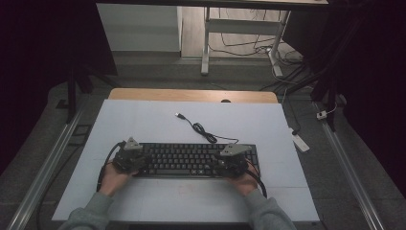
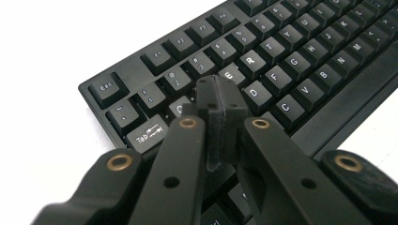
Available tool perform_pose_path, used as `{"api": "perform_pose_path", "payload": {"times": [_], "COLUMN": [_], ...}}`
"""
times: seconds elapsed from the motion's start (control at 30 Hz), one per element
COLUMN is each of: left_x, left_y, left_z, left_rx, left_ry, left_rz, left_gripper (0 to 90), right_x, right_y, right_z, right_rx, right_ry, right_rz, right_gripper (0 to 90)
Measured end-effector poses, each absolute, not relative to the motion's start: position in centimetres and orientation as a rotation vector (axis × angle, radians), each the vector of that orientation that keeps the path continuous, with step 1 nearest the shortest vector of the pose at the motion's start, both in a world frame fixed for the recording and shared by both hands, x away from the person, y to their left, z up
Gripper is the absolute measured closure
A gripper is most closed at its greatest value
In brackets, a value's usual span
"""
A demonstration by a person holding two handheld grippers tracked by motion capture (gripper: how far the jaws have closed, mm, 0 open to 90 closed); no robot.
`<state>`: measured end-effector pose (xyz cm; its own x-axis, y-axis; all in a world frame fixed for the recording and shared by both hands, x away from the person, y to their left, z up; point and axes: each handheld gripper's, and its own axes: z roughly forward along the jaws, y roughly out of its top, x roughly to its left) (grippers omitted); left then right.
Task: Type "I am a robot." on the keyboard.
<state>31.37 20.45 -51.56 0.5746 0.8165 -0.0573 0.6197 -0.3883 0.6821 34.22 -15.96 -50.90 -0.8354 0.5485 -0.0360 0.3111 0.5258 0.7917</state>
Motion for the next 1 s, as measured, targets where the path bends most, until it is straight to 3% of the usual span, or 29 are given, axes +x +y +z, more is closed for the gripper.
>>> {"api": "perform_pose_path", "payload": {"times": [1.0], "left_x": [31.27], "left_y": [20.03], "left_z": [-51.85], "left_rx": [2.154], "left_ry": [1.130], "left_rz": [0.408], "left_gripper": [88.8], "right_x": [34.19], "right_y": [-15.96], "right_z": [-50.85], "right_rx": [0.720], "right_ry": [2.484], "right_rz": [1.210], "right_gripper": [55.6]}}
